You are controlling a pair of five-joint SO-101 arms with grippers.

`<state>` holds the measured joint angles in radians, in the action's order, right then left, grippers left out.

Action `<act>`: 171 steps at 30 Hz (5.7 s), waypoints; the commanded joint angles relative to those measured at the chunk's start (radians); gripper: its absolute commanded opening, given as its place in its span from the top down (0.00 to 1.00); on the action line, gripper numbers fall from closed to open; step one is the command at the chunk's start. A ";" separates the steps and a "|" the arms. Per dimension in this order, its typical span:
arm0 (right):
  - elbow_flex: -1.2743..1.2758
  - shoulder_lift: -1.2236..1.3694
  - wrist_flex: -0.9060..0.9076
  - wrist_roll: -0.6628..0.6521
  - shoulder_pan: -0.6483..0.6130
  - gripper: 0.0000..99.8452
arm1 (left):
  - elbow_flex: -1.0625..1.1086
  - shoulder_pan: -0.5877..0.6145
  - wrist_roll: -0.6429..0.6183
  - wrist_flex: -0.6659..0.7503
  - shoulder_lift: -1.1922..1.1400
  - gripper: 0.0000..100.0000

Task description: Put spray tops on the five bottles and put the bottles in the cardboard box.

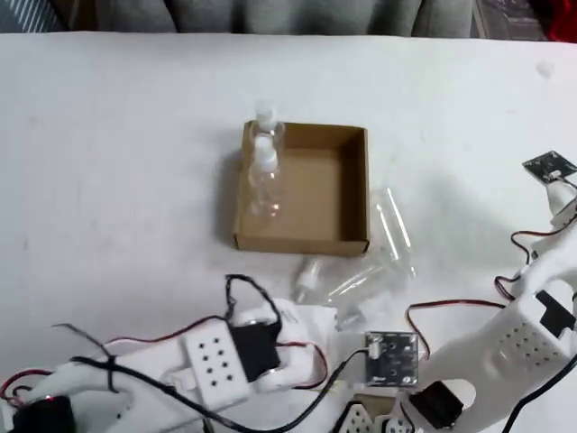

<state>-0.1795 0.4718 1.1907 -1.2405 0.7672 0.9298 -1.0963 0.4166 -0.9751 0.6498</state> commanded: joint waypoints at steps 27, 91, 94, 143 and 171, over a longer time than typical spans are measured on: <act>-0.199 0.101 -0.007 0.000 0.070 0.87 | -0.258 0.001 -0.055 0.273 -0.607 0.72; -0.407 0.183 0.041 0.087 0.268 0.87 | -0.048 -0.022 -0.146 0.379 -0.374 0.72; -0.410 0.208 0.035 0.086 0.269 0.87 | -0.054 -0.022 -0.147 0.453 -0.412 0.72; -0.858 0.521 0.288 0.087 0.283 0.87 | 0.143 0.127 -0.138 0.038 0.455 0.98; -0.858 0.599 0.449 0.129 0.219 0.87 | 0.526 1.368 -0.269 0.028 0.906 0.98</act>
<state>-1.0326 1.0702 1.5344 -1.1531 1.0311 1.5098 0.2585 0.2585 -0.9889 1.6471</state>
